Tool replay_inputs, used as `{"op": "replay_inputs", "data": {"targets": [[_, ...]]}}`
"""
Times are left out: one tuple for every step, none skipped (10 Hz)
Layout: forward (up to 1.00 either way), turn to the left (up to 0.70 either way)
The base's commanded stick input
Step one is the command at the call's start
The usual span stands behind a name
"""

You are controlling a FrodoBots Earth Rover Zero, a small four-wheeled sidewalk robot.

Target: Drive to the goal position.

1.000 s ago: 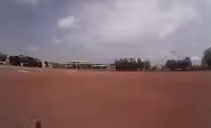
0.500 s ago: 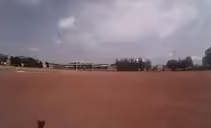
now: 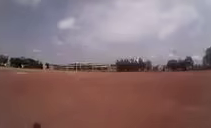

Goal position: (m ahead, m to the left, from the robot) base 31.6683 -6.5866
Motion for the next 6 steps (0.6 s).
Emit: {"op": "replay_inputs", "data": {"targets": [[0.70,-0.35],[0.70,-0.17],[0.70,0.00],[0.70,0.00],[0.70,0.00],[0.70,0.00]]}}
